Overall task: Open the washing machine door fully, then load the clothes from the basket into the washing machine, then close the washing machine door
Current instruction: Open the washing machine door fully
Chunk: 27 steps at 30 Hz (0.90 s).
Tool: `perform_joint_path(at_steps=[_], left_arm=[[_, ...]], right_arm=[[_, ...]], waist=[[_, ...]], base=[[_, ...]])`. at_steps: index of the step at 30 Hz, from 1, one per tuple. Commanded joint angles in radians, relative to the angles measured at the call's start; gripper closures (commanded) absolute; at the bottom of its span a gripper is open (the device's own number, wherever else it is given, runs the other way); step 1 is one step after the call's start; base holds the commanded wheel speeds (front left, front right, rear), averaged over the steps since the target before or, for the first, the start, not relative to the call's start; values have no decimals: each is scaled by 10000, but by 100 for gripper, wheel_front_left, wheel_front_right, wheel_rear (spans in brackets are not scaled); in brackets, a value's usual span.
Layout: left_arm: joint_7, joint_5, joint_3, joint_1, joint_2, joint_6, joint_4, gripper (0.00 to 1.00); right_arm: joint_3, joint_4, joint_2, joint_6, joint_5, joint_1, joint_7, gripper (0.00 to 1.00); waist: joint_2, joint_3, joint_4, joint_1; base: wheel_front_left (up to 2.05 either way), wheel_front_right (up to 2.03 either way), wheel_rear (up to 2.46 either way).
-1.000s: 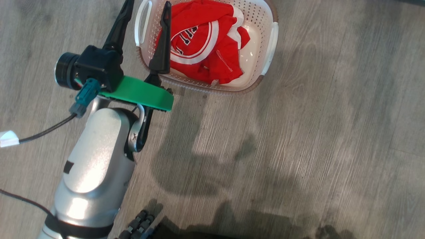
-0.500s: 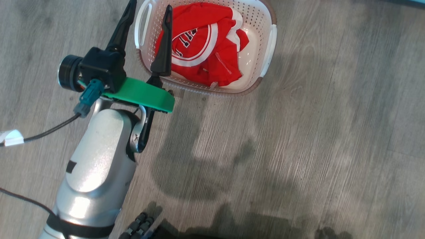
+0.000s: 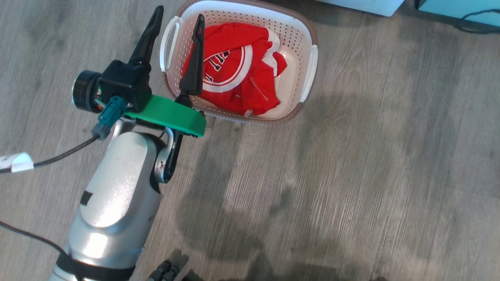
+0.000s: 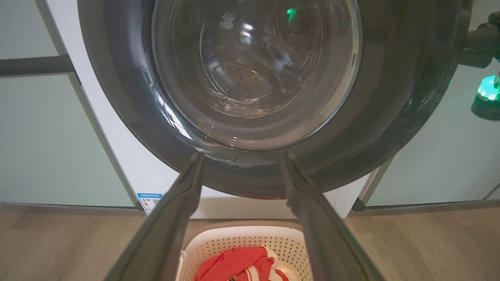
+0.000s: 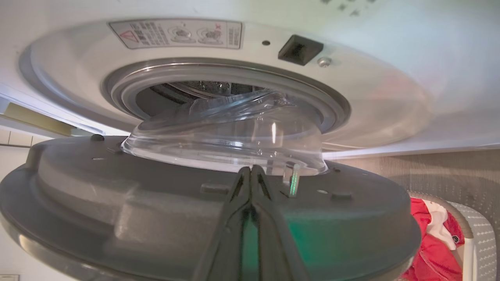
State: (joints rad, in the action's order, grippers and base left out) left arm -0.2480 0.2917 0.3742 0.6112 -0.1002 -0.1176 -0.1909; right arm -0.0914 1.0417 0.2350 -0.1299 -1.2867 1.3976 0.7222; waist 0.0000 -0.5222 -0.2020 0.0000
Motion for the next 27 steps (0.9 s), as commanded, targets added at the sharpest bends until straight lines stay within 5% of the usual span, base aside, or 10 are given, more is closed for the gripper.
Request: perform_joint_path(at_steps=[1, 27], left_arm=[[-99, 67, -302, -50, -301, -58, 265, 0], [-62, 643, -491, -1215, -445, -388, -144, 0]], right_arm=[[87, -498, -299, -8, -103, -2, 207, 100], [19, -2861, -1159, -8, -1020, -3718, 2318, 100]], waist=[[0, 54, -6, 0], [0, 1614, -823, 0]], base=[[0, 0, 0], [0, 0, 0]])
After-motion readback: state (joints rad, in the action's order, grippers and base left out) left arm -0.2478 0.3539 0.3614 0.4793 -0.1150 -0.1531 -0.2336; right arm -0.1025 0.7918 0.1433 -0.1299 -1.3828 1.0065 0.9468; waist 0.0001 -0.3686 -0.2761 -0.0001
